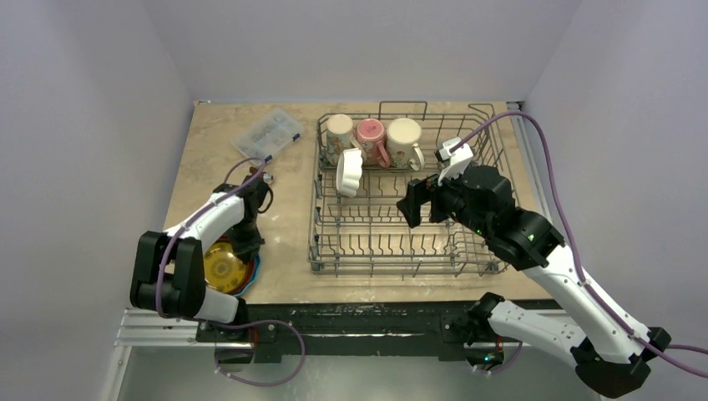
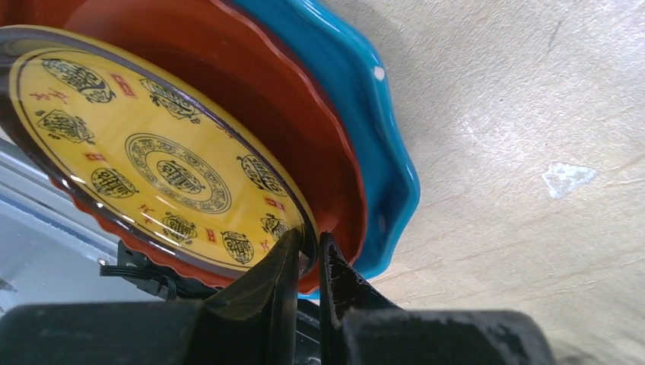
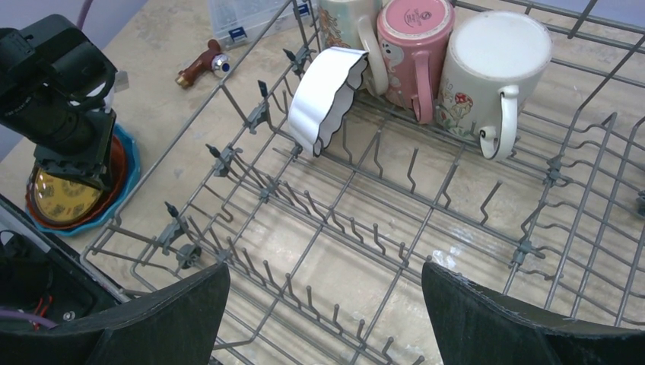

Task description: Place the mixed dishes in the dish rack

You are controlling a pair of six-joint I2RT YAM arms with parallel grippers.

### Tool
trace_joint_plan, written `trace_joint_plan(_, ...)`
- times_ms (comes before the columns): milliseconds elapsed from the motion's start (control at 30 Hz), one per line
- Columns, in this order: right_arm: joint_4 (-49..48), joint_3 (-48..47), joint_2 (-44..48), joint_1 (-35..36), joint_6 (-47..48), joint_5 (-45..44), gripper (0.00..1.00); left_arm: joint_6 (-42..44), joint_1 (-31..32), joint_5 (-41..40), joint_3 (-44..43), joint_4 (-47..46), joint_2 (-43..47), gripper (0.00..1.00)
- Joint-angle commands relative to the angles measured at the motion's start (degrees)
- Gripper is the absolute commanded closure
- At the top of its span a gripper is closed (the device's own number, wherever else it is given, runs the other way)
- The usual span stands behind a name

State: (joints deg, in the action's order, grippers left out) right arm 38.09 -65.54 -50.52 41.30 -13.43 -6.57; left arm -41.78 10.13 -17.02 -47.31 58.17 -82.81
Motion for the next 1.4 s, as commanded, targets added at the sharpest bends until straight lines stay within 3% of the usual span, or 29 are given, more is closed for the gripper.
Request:
trace_joint_plan(0,-2.7,-0.1,0.3,-0.1,0.6,-1.0,0.01,-1.7,-0.4,-0.4,-1.7,1.6,3.0,1.0)
trace_joint_plan(300,-3.5,-0.2,-1.5,-0.1,0.3,0.4,0.01,-5.7,-0.4,-4.7,-4.2,9.8,9.3,1.0)
trace_joint_plan(900,-5.3,-2.6,-8.3,-0.1,1.1,4.6,0.01,-11.0,-0.3,-6.8,-17.6,24.6,23.5,1.0)
trace_joint_plan(1100,-5.3,-3.6,-9.8,0.0,1.0,6.3,0.01,-10.9,-0.3,-1.4,-27.0,24.7,26.3,1.0)
trace_joint_plan(1367,-5.9,-5.0,-12.1,-0.1,-3.7,5.8,0.01,-12.5,-0.3,10.8,-41.1,16.9,27.8,1.0)
